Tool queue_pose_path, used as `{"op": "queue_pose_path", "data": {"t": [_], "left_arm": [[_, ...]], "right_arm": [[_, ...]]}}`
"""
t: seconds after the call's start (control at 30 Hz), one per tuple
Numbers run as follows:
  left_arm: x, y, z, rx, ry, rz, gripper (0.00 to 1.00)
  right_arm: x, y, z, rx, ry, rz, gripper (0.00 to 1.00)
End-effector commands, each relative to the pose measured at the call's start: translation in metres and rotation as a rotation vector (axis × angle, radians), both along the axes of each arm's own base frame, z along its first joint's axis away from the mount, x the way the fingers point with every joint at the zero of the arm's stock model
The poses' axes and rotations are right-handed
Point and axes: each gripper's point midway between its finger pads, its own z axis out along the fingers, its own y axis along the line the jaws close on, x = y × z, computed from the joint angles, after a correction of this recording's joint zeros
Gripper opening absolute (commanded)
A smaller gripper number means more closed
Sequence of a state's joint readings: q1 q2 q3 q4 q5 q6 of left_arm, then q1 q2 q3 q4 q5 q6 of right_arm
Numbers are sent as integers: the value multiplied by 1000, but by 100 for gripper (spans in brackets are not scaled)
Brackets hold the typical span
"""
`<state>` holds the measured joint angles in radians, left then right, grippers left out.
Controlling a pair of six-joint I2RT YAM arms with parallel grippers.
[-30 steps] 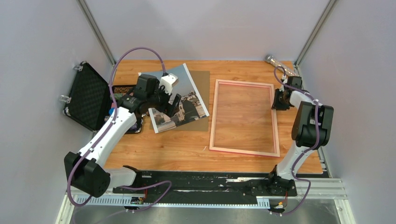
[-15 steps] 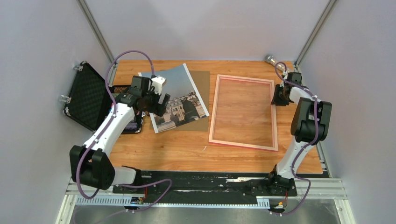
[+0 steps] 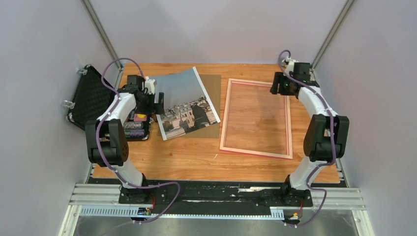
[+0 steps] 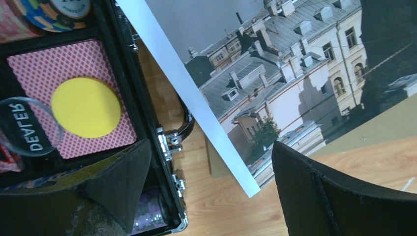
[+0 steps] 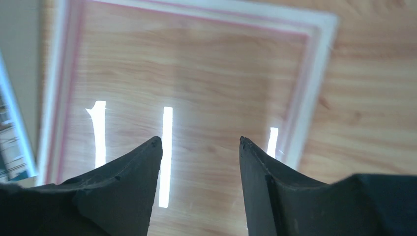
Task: Put the photo into the frame
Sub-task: Turn over the photo at the center of the board.
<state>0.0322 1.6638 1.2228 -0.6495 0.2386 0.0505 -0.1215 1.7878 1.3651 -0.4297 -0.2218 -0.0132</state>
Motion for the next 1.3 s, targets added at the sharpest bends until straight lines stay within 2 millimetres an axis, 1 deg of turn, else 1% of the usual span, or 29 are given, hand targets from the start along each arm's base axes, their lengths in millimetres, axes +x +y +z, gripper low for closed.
{"op": "queue_pose_path", "data": {"t": [0.0, 0.13, 0.23, 0.37, 0.5, 0.63, 0.83, 0.9, 0.97, 1.13, 1.27], "left_arm": [[15, -17, 18, -117, -51, -10, 100], [22, -18, 15, -133, -50, 6, 100], [27, -22, 14, -159, -50, 28, 99], [32, -21, 10, -170, -52, 64, 98], [33, -20, 5, -169, -56, 95, 97], [34, -18, -1, -167, -44, 120, 97], [34, -13, -13, -152, -3, 172, 98], [34, -12, -15, -149, 4, 185, 98], [33, -12, -16, -147, 10, 194, 98], [30, -9, -20, -136, 22, 210, 98], [29, -9, -23, -134, 31, 210, 98]], "right_arm": [[18, 88, 60, 11, -164, 233, 58], [27, 155, 65, 8, -195, 384, 57], [33, 199, 64, 8, -209, 480, 56], [38, 245, 53, 42, -202, 578, 55], [38, 282, 37, 75, -179, 649, 54], [38, 307, 12, 82, -145, 689, 54], [37, 335, -13, 100, -108, 728, 54], [37, 341, -23, 117, -88, 733, 54], [38, 346, -29, 132, -77, 736, 54], [40, 358, -39, 162, -58, 739, 54], [42, 362, -47, 168, -48, 742, 54]]}}
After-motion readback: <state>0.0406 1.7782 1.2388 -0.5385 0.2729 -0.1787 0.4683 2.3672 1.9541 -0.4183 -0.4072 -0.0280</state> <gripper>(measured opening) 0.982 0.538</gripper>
